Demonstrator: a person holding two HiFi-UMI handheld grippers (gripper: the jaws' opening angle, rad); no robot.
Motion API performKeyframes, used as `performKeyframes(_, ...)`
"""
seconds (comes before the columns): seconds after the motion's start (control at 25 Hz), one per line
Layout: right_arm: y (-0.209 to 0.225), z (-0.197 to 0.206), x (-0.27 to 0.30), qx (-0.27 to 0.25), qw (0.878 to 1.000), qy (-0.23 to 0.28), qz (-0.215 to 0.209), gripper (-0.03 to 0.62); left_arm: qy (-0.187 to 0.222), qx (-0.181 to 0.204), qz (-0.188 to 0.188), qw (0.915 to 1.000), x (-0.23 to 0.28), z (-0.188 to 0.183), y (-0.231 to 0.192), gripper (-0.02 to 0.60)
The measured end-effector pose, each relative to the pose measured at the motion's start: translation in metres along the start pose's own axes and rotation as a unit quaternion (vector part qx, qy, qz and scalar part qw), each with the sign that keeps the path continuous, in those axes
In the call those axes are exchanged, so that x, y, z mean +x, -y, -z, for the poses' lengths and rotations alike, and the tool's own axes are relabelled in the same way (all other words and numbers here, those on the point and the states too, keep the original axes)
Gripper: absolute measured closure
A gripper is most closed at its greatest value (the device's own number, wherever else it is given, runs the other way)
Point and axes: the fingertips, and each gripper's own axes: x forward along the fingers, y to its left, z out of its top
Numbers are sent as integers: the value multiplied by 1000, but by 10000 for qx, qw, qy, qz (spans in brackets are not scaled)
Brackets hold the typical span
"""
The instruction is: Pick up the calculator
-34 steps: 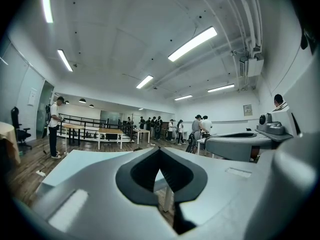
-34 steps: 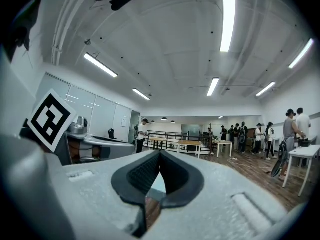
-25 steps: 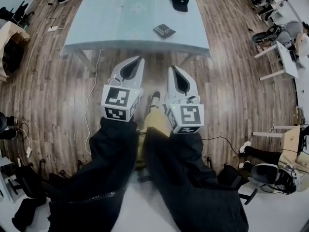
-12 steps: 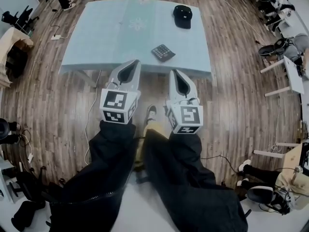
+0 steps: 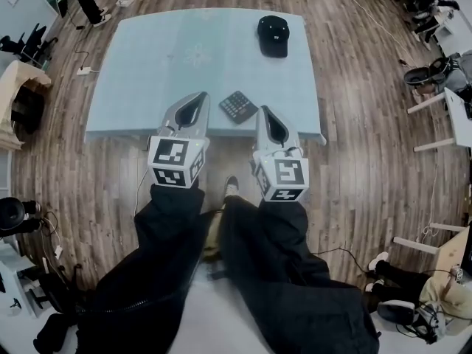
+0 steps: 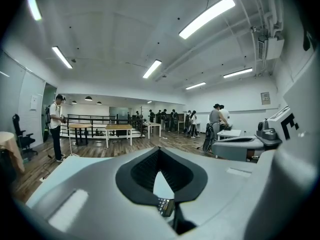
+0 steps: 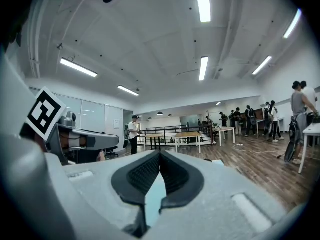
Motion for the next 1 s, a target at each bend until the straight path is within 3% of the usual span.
performKeyframes(0.24,25,9,40,201,9996,-155,-137,592,-144,51,-47,9999,44,0,-9,584)
performKeyframes(0.64,42,35,75,352,9979,-473,-255,592,-491,-64,-58,9988,86,32,-16,584)
performKeyframes(0.8,40,54,89,371,9959,-777,-261,592,-724,-255,-171,9969,89,58,-35,584)
performKeyframes(1.0,39,111,102,405,9878,-1499,-91,592,-1152,-571,-180,9915,99,113,-61,584)
